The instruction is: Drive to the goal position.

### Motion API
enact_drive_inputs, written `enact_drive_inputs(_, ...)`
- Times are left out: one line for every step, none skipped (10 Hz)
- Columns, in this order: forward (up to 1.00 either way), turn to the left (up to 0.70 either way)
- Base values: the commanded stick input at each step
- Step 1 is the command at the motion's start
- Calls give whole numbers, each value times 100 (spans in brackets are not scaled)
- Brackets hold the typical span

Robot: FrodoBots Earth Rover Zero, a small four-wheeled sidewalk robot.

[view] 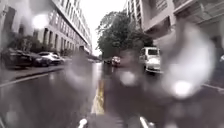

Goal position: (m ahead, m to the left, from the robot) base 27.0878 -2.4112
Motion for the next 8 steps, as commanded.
enact_drive_inputs(70,0)
enact_drive_inputs(70,0)
enact_drive_inputs(70,0)
enact_drive_inputs(70,0)
enact_drive_inputs(70,0)
enact_drive_inputs(70,0)
enact_drive_inputs(70,0)
enact_drive_inputs(70,0)
